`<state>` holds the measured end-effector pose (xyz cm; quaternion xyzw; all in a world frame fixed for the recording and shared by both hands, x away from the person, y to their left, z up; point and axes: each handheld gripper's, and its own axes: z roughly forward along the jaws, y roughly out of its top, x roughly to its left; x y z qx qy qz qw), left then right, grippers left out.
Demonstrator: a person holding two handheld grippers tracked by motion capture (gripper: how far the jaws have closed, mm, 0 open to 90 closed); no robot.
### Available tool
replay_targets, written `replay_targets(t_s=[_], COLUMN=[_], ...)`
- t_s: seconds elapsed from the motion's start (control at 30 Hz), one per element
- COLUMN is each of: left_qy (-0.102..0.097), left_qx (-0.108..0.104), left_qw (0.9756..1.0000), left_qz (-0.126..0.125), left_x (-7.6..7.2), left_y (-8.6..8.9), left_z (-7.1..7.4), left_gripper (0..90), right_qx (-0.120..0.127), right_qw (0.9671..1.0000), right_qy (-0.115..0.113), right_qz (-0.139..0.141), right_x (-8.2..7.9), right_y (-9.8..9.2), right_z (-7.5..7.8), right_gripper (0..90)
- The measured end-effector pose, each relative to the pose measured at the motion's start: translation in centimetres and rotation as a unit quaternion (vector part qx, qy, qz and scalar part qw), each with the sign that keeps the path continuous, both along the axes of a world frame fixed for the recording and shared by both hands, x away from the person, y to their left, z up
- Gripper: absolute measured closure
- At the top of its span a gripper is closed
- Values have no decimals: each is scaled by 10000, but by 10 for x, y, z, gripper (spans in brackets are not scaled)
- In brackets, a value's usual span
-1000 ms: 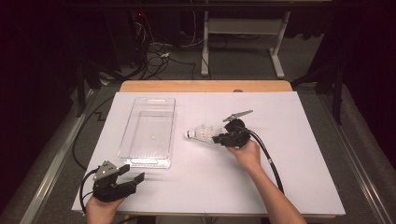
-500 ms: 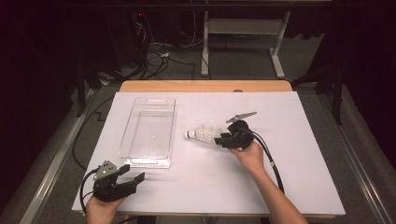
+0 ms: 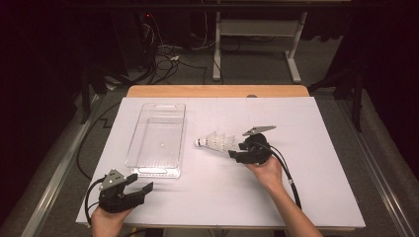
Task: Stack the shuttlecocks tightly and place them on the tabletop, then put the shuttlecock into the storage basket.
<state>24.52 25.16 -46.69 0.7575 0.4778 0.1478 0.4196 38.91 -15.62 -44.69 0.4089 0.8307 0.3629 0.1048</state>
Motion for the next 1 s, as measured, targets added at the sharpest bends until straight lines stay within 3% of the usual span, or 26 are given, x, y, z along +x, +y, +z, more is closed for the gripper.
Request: replay_targets(t_s=[0.27,1.0], left_qy=[-16,7], left_qx=[-8,-13], left_qw=[10000,10000], left_qz=[14,-1], left_x=[-1,0], left_y=[1,1], left_z=[0,0], left_gripper=[319,318], right_qx=[-16,-9], right_qw=[9998,9997], right_qy=[-179,-244], right_qz=[-28,46], right_x=[-7,-7], right_y=[-3,9], right_z=[1,-9], right_gripper=[430,392])
